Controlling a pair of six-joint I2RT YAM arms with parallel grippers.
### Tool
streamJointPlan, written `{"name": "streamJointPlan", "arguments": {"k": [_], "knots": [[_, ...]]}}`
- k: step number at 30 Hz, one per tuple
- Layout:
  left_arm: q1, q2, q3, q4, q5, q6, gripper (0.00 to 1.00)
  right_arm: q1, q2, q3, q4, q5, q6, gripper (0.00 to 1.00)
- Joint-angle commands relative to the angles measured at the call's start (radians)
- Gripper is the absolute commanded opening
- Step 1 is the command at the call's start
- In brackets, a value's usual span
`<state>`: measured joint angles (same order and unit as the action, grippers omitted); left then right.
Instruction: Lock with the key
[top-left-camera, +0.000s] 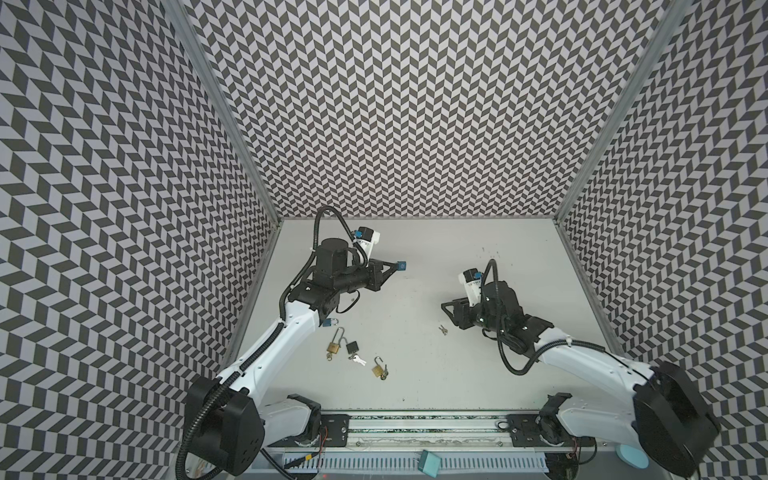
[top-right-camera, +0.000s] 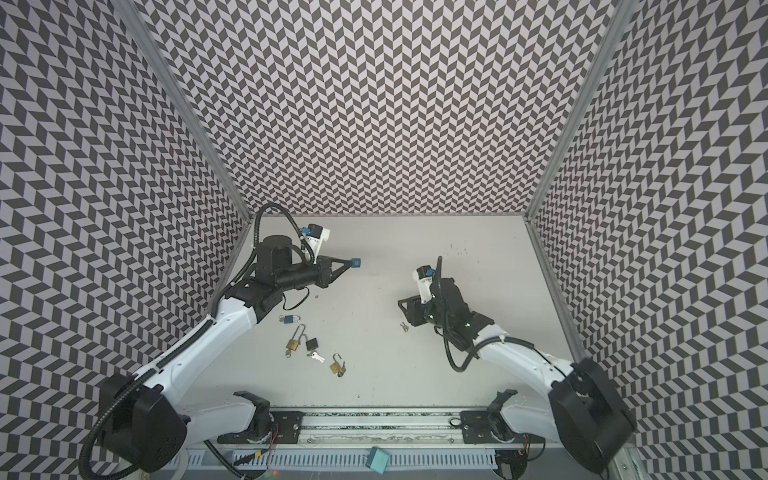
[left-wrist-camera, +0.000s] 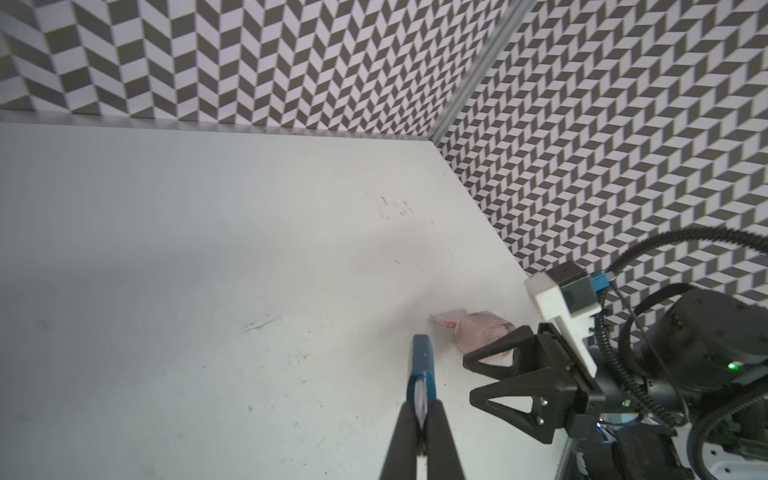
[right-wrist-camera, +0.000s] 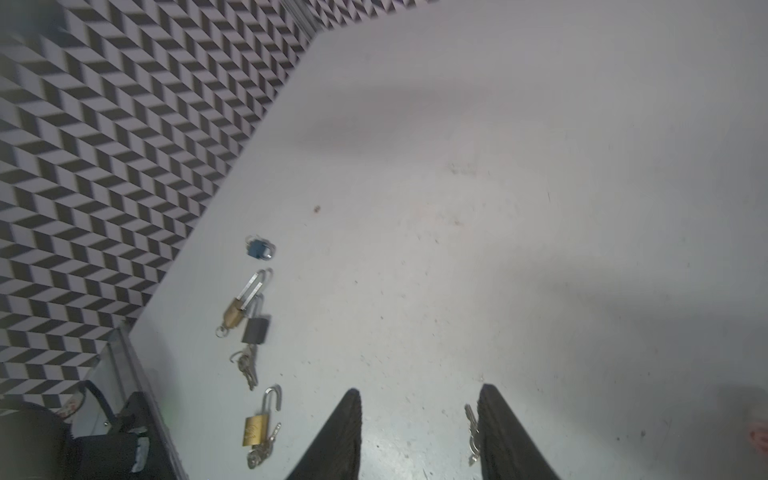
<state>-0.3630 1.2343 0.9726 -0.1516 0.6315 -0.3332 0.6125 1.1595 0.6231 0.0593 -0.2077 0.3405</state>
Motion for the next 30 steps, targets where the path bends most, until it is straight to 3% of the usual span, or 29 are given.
{"name": "streamJointPlan", "arguments": {"k": [1, 4, 8, 14, 19, 22, 25, 30], "knots": [[0.003, -0.024, 0.003, 0.072, 0.155, 0.014, 0.0, 0.0, -0.079, 0.05, 0.075, -0.06, -0.135, 0.6], [-0.008, -0.025, 0.012, 0.071, 0.201, 0.02, 0.0, 0.003, -0.121, 0.083, 0.104, -0.066, -0.245, 0.76], [-0.032, -0.036, 0.032, 0.052, 0.224, 0.031, 0.0, 0.001, -0.114, 0.172, 0.086, -0.04, -0.366, 0.83], [-0.07, -0.069, 0.05, 0.021, 0.218, 0.024, 0.0, 0.0, -0.075, 0.295, 0.09, -0.051, -0.524, 0.79], [-0.071, -0.093, 0.065, 0.003, 0.223, -0.006, 0.0, 0.003, -0.057, 0.355, 0.017, -0.247, -0.791, 0.79], [-0.073, -0.104, 0.069, -0.005, 0.225, -0.022, 0.0, 0.022, -0.035, 0.392, -0.069, -0.28, -0.915, 0.8], [-0.075, -0.106, 0.071, -0.003, 0.233, -0.021, 0.0, 0.098, -0.01, 0.413, -0.133, -0.189, -1.018, 0.79], [-0.083, -0.099, 0.075, -0.009, 0.236, -0.016, 0.0, 0.159, 0.02, 0.453, -0.174, -0.089, -1.062, 0.76]]}}
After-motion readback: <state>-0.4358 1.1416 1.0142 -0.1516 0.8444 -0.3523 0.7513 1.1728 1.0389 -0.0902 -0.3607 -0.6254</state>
